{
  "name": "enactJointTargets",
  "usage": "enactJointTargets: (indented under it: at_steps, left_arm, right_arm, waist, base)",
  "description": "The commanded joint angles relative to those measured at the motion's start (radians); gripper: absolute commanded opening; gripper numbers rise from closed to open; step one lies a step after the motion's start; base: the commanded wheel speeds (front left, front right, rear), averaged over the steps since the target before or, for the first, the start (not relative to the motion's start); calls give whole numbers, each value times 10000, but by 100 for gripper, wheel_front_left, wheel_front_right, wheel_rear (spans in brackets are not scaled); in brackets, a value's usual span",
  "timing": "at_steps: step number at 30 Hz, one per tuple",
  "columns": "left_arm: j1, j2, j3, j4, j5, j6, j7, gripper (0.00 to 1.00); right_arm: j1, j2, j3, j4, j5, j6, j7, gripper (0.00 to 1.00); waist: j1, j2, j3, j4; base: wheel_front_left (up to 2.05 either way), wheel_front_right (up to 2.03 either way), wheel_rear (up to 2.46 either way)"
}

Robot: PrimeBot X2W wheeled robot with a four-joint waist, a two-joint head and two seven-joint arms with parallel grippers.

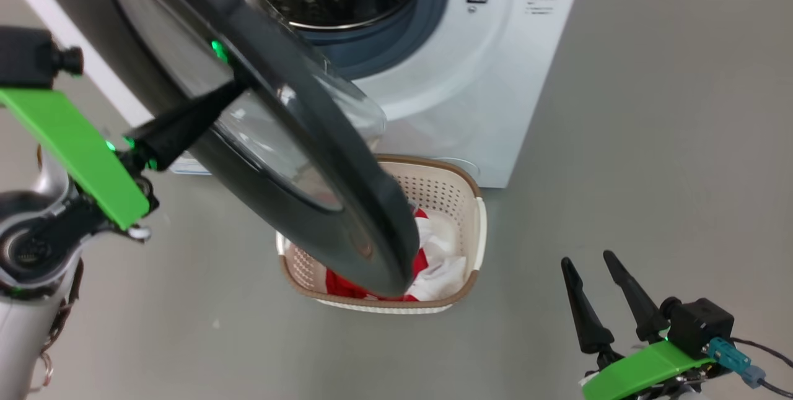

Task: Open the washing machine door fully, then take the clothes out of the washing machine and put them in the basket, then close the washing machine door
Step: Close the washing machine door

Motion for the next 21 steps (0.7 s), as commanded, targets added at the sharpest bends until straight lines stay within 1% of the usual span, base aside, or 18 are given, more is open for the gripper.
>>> enactJointTargets:
  at_steps: [1, 6, 12, 21]
  left_arm:
    - [-666, 357, 353, -143, 90, -69, -245, 0]
    - [-1104, 363, 152, 159, 110, -69, -952, 0]
    - [-1403, 483, -134, 424, 77, -69, -1439, 0]
    - [-2073, 567, -616, 1087, 24, -69, -2487, 0]
  right_arm:
    - [-403, -13, 203, -282, 159, 35, -63, 100]
    - [-484, -12, 172, -342, 236, 35, -63, 100]
    - [-538, -12, 149, -383, 298, 35, -63, 100]
    - [-672, -12, 146, -428, 396, 35, -63, 100]
  waist:
    - [0, 0, 263, -365]
    - [0, 0, 387, -727]
    - [0, 0, 461, -985]
    - [0, 0, 659, -1325]
  base:
    - [0, 0, 0]
    - [0, 0, 0]
    - [0, 0, 0]
    - [0, 0, 0]
